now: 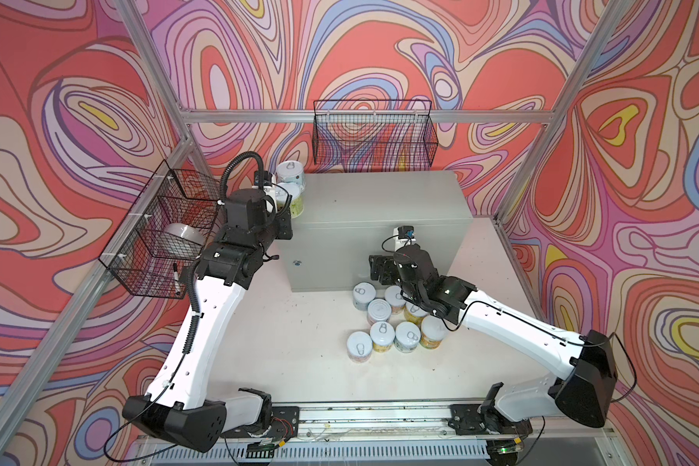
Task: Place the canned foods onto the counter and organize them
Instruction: 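Lower the can onto the box top and open the left gripper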
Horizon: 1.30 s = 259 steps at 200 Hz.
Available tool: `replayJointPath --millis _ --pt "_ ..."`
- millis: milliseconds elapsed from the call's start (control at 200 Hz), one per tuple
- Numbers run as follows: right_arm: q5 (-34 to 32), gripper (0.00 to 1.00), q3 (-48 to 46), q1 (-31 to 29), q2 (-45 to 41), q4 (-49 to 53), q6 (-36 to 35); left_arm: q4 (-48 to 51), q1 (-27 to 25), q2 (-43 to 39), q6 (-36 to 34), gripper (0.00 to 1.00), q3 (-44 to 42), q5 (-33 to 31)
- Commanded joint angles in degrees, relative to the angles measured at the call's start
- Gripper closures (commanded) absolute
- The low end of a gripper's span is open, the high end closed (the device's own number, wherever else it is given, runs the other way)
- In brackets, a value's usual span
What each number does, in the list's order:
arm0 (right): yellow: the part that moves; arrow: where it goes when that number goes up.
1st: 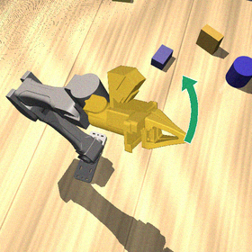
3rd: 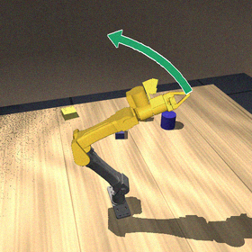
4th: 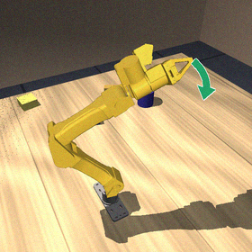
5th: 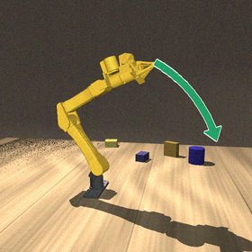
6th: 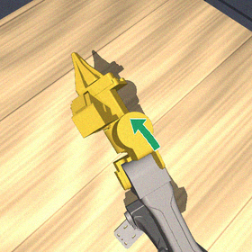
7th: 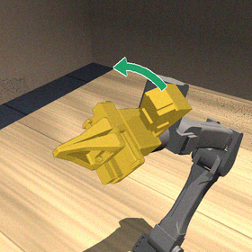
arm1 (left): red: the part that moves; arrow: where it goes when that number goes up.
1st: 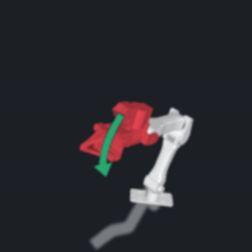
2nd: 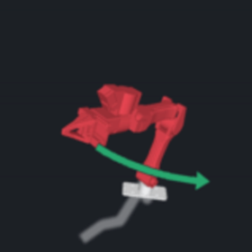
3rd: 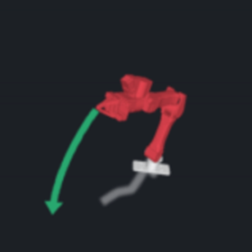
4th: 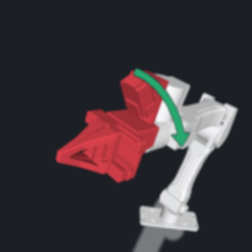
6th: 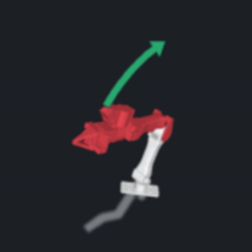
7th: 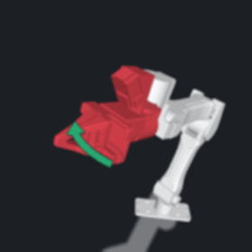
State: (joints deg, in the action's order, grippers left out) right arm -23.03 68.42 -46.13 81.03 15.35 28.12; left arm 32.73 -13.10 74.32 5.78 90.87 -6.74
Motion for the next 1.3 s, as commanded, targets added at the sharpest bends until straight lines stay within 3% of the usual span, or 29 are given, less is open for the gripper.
replayJointPath --millis 0,591,641,671,711,726,1041,1292 --pt "-0.2 0.07 -1.1 0.3 -0.6 -0.7 0.1 -2.5 0.7 1.1 0.6 0.53 -0.6 -1.0" --pt "-0.6 0.07 -1.5 0.8 -1.0 -0.2 0.1 -4.1 1.2 4.7 1.7 0.49 1.1 -1.0" --pt "-0.6 0.07 -1.4 0.8 -1.1 -0.2 0.0 -3.9 1.2 4.2 1.8 0.44 0.9 -1.1" --pt "-0.7 0.07 -1.2 0.8 -1.3 -0.1 -0.1 -3.8 1.2 3.8 1.7 0.3 0.6 -1.2" --pt "-0.6 0.07 -1.1 0.9 -1.4 0.1 -0.2 -3.1 1.2 3.1 2.2 0.05 0.5 -1.1" --pt "-0.6 0.07 -0.9 0.9 -1.4 0.2 -0.3 -2.8 1.2 2.8 2.4 0.01 0.6 -1.0" --pt "0.1 0.07 -0.7 0.8 -2.0 4.6 -3.0 5.3 -2.1 -10.2 3.8 0.0 -8.8 -1.2" --pt "2.2 0.08 -1.4 0.8 -0.6 9.0 -2.3 0.6 -15.2 -16.2 2.5 0.0 -22.0 -2.3"
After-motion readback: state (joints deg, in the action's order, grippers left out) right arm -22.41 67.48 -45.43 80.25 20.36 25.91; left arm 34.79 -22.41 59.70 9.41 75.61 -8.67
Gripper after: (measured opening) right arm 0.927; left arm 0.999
